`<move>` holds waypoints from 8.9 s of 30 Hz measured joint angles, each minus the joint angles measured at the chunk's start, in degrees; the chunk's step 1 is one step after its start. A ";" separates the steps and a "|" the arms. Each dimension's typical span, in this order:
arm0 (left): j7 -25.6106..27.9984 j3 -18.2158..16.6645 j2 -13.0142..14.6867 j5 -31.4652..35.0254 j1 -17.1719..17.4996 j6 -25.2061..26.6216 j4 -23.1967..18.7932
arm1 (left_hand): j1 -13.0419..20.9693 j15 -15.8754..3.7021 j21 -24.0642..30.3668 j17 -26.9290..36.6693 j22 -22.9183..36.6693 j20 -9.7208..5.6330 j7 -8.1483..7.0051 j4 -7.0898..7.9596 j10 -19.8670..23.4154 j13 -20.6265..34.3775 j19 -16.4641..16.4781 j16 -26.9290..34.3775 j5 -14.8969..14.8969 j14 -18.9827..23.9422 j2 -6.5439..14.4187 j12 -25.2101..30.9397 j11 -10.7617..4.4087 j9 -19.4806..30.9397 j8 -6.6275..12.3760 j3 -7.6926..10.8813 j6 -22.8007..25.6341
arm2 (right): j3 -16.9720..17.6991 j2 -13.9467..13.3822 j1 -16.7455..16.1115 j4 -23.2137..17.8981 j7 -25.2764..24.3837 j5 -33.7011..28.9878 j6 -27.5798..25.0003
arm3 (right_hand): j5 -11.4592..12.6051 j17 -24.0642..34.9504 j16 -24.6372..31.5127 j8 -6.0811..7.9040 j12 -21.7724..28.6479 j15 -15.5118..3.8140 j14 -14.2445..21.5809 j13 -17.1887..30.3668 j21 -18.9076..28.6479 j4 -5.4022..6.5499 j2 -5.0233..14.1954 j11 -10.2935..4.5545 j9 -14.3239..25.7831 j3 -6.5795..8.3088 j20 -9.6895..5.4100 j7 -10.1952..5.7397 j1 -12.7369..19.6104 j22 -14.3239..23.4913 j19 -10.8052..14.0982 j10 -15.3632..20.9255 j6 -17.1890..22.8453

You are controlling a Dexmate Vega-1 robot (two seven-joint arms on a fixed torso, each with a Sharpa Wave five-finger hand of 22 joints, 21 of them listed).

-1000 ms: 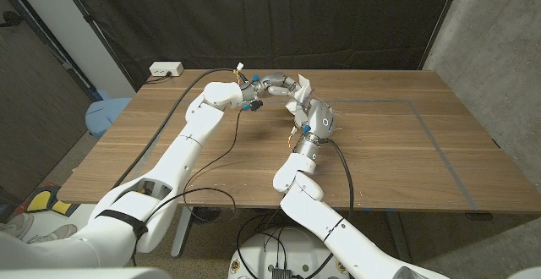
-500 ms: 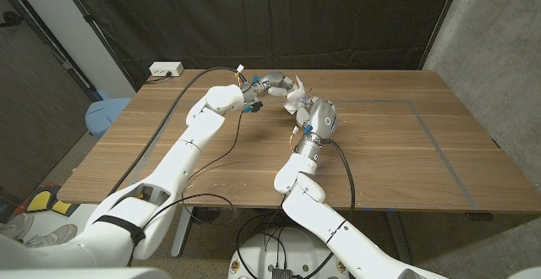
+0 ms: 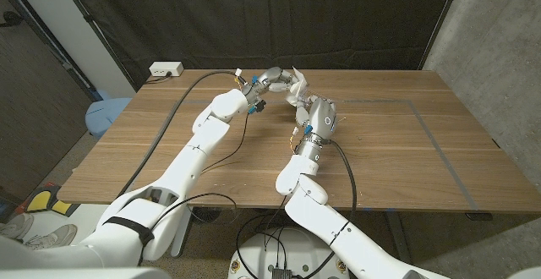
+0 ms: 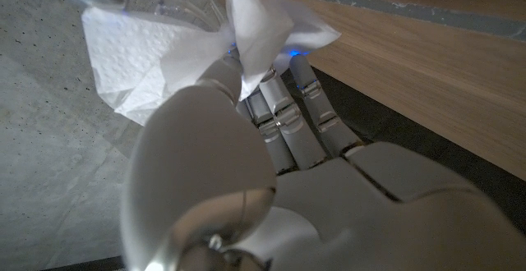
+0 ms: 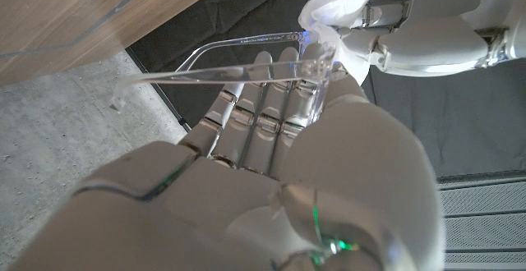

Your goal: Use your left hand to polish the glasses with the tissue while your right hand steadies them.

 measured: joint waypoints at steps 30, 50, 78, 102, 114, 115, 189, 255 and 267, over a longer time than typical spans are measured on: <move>-12.82 1.40 0.81 -2.39 -2.82 5.30 -1.24 | -0.23 0.09 1.50 0.80 -0.79 0.21 0.31 -0.01 0.06 0.81 -0.83 -0.79 -0.02 0.09 0.23 -0.85 -0.07 0.89 -0.66 0.95 0.07 | 0.73 0.38 0.35 1.91 -1.15 -1.06 0.34 | 0.01 0.53 0.00 0.01 0.00 0.00 0.00 0.27 0.94 0.00 0.00 0.00 0.32 0.00 0.21 0.04 0.00 -0.16 -0.20 0.00 -0.03; -8.12 2.48 3.31 7.06 0.79 12.66 -10.79 | -0.40 -0.13 2.83 1.33 -1.32 0.41 0.34 -0.09 0.47 1.31 -1.02 -0.79 -0.03 0.34 0.05 -1.36 0.13 1.32 -1.36 1.51 0.05 | 3.84 2.64 -2.40 1.25 -1.57 -4.69 2.41 | 0.23 0.52 0.00 0.58 0.00 0.00 0.00 0.26 1.82 0.01 0.08 0.01 0.51 -0.01 0.11 -0.38 0.07 -0.15 -0.71 0.00 0.45; 16.98 4.51 6.75 33.70 11.74 22.91 -28.30 | -0.83 -0.23 4.23 2.12 -2.08 0.39 0.40 -0.17 0.58 2.07 -1.03 -1.23 -0.03 0.82 -0.39 -2.53 0.02 1.33 -1.56 1.91 0.38 | 3.55 1.65 -1.07 2.57 -1.69 -8.81 0.41 | 0.23 1.06 -0.40 0.34 0.00 0.00 0.00 0.56 2.80 0.31 -0.15 -0.01 0.17 -0.31 0.09 -0.91 0.29 -0.42 -1.33 -0.01 0.27; -4.29 8.83 10.76 46.65 7.55 36.51 -32.82 | -0.83 -0.17 5.30 2.63 -2.38 1.03 0.02 0.07 0.44 3.06 -2.47 -2.56 -0.03 0.02 -0.39 -3.74 -0.28 2.85 -2.24 2.60 -0.52 | -5.68 -6.58 5.81 -1.21 16.55 -14.98 -18.71 | 0.21 1.59 -0.88 0.34 -0.41 0.20 -1.03 0.79 3.92 -0.01 -0.15 -0.03 -0.15 -0.62 0.11 -1.53 0.29 -0.69 -1.74 -0.01 0.09; -13.43 11.13 11.83 54.52 5.02 39.27 -31.20 | -0.83 0.09 5.72 2.65 -2.65 1.03 0.12 -0.01 0.14 3.74 -3.09 -3.12 -0.03 -0.35 -0.39 -4.18 -0.58 3.19 -2.46 3.17 -0.83 | -9.91 -9.64 9.25 -2.90 29.00 -16.38 -26.17 | 0.16 1.86 -0.88 0.05 -0.41 0.20 -1.03 0.79 4.28 -0.01 -0.15 -0.04 -0.42 -0.63 0.10 -1.51 0.29 -0.96 -2.16 -0.01 0.09; -13.91 11.34 11.93 55.52 4.97 39.46 -31.14 | -0.83 0.08 5.72 2.65 -2.65 1.03 0.12 -0.02 0.14 3.76 -3.09 -3.25 -0.03 -0.35 -0.39 -4.19 -0.58 3.19 -2.46 3.17 -0.83 | -10.32 -9.83 9.61 -2.93 29.94 -16.44 -26.93 | 0.16 1.85 -0.88 0.04 -0.41 0.20 -1.03 0.78 4.28 -0.01 -0.15 -0.04 -0.42 -0.63 0.10 -1.51 0.29 -0.96 -2.16 -0.01 0.09; -19.22 7.43 8.21 61.62 7.92 38.93 -29.91 | -29.56 16.44 -13.38 -17.31 -3.81 9.42 -3.38 15.90 -42.64 -7.62 -20.48 -14.38 1.79 -50.52 -4.67 -18.32 8.43 0.89 -14.33 -6.85 -53.60 | -2.59 -11.07 6.91 -10.95 39.47 3.30 -24.11 | -3.64 1.03 -3.34 -15.90 -8.44 1.98 -12.69 -1.34 11.13 1.69 -0.13 3.50 -3.57 -0.55 2.85 -4.74 -5.17 -4.13 -6.34 -21.12 -29.09; 16.35 -7.94 9.35 4.73 13.93 1.97 -16.31 | -48.72 10.69 -30.75 -23.75 -3.81 0.48 -10.85 16.43 -67.80 -14.24 -33.67 -14.76 2.24 -74.64 -0.45 -19.04 2.28 -0.95 -14.77 -15.37 -70.47 | 12.64 -16.11 2.66 -6.05 33.50 24.68 21.82 | -8.43 -5.20 -3.74 -24.71 -8.39 6.54 -49.65 -4.68 -3.85 16.18 -1.51 9.40 -3.55 -15.90 4.67 -2.83 -45.00 -6.24 -27.20 -49.96 -52.84; 6.31 -8.72 9.45 -6.84 10.77 -4.01 -9.52 | -51.97 10.70 -32.46 -23.75 -3.54 0.28 -10.85 16.75 -67.60 -14.24 -33.88 -15.00 2.69 -74.64 0.52 -19.03 2.07 -0.95 -14.77 -16.64 -70.47 | 15.85 -16.55 2.01 -3.31 34.26 30.18 31.22 | -7.75 -5.41 -3.74 -24.72 -8.65 8.60 -52.04 -4.80 -5.68 16.05 -2.00 11.05 -3.83 -17.33 4.06 -2.53 -48.15 -6.23 -27.17 -52.29 -53.14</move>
